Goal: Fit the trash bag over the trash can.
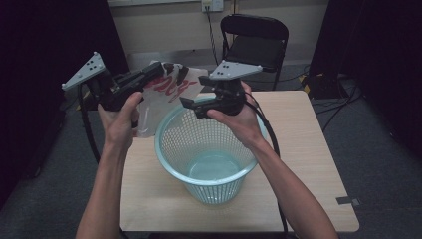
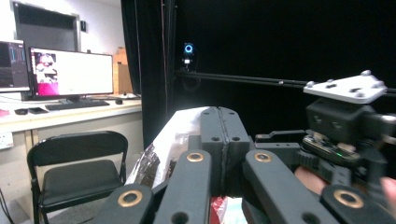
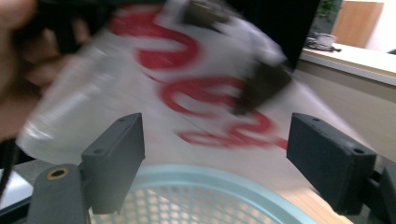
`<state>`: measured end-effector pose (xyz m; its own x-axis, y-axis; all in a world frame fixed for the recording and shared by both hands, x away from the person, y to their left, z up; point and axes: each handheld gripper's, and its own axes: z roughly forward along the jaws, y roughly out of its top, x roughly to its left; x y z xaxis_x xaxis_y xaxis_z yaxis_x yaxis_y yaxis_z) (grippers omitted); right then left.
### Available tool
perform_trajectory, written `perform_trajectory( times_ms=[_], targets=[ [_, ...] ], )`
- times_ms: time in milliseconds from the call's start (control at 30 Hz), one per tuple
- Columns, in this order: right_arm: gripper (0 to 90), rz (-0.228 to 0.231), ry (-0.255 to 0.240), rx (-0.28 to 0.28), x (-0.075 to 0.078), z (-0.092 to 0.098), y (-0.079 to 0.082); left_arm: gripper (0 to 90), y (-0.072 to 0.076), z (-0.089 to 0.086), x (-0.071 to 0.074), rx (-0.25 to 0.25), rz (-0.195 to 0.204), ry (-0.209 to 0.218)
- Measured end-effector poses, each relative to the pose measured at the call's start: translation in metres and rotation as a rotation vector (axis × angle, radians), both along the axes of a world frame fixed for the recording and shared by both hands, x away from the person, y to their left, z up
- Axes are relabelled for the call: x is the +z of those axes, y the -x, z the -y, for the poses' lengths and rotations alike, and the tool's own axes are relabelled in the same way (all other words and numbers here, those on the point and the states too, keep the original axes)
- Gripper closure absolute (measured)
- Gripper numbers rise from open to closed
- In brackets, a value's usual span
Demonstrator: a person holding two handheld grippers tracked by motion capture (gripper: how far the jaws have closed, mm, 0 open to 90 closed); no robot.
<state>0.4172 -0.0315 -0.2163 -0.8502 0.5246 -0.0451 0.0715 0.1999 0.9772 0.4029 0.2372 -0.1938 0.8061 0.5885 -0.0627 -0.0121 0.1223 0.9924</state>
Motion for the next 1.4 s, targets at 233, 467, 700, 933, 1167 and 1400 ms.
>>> perform_trajectory(
  times_ms=[233, 467, 700, 933, 1167, 1400],
  targets=[
    [17.4, -0.004, 0.032, 0.042, 0.002, -0.023, 0.004, 90.0, -0.011, 0.016, -0.01, -0.042, -0.045, 0.029],
    [19.2, 0.001, 0.004, 0.016, 0.007, -0.021, -0.001, 90.0, -0.004, 0.035, -0.002, -0.115, -0.032, 0.026],
    [73.9, 0.026, 0.008, 0.041, 0.008, -0.017, -0.001, 90.0, -0.005, 0.049, -0.008, -0.128, -0.036, -0.011],
    [90.0, 0.027, 0.005, 0.037, 0.003, -0.002, -0.002, 64.3, -0.001, 0.034, -0.01, -0.066, -0.03, -0.021],
    [90.0, 0.03, 0.015, 0.006, -0.002, 0.017, -0.001, 39.5, 0.002, -0.001, -0.032, 0.033, -0.057, -0.026],
    [90.0, 0.031, 0.017, 0.008, -0.007, 0.028, 0.003, 32.8, -0.026, -0.009, -0.073, 0.036, -0.189, -0.111]
  ],
)
